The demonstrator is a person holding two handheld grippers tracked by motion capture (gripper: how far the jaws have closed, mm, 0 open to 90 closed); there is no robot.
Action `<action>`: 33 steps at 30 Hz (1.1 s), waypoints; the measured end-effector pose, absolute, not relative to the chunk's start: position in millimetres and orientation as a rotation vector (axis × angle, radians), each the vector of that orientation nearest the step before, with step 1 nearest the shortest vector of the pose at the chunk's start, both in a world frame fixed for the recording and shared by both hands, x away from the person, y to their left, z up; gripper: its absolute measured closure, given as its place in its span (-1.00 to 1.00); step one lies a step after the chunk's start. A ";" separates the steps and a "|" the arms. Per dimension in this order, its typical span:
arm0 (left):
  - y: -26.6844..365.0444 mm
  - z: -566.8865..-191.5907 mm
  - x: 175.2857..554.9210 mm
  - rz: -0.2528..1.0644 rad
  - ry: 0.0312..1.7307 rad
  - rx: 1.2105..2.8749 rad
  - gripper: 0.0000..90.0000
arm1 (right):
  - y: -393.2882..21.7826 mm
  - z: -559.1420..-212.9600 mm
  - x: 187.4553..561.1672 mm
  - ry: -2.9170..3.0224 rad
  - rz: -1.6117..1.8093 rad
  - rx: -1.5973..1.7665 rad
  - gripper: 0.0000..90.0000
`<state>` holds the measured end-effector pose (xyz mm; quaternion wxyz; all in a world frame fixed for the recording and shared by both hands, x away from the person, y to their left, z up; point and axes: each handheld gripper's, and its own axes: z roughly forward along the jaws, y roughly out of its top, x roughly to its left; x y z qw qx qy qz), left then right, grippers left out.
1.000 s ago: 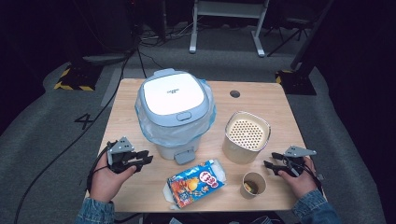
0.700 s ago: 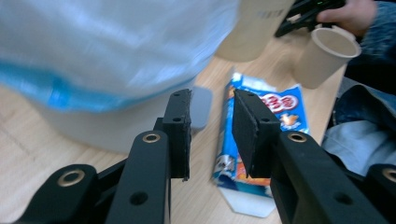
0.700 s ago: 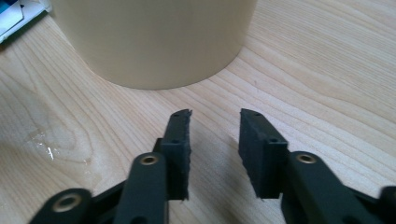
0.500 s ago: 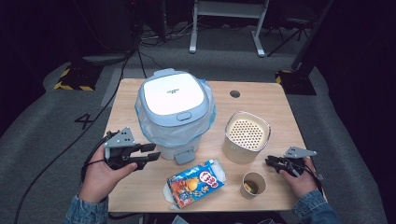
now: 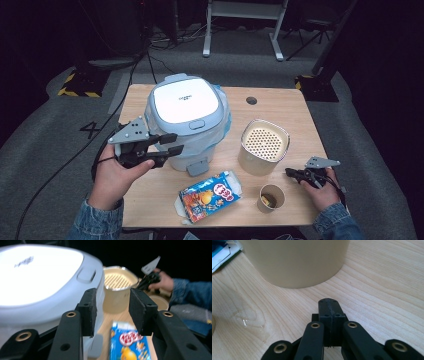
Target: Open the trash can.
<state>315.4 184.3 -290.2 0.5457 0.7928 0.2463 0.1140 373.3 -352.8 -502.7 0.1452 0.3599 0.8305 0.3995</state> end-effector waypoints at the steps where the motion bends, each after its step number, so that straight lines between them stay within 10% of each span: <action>1: 183.3 -288.4 317.3 0.273 0.577 1.873 0.34 | -352.8 -502.7 373.3 2.392 1.151 1.036 1.00; 10: 181.3 -282.7 337.8 0.207 0.525 1.844 0.99 | -351.6 -502.7 372.0 2.388 1.140 1.024 1.00; 33: 135.9 -284.3 368.5 0.350 0.555 1.997 0.99 | -352.8 -502.8 372.6 2.388 1.154 1.043 0.97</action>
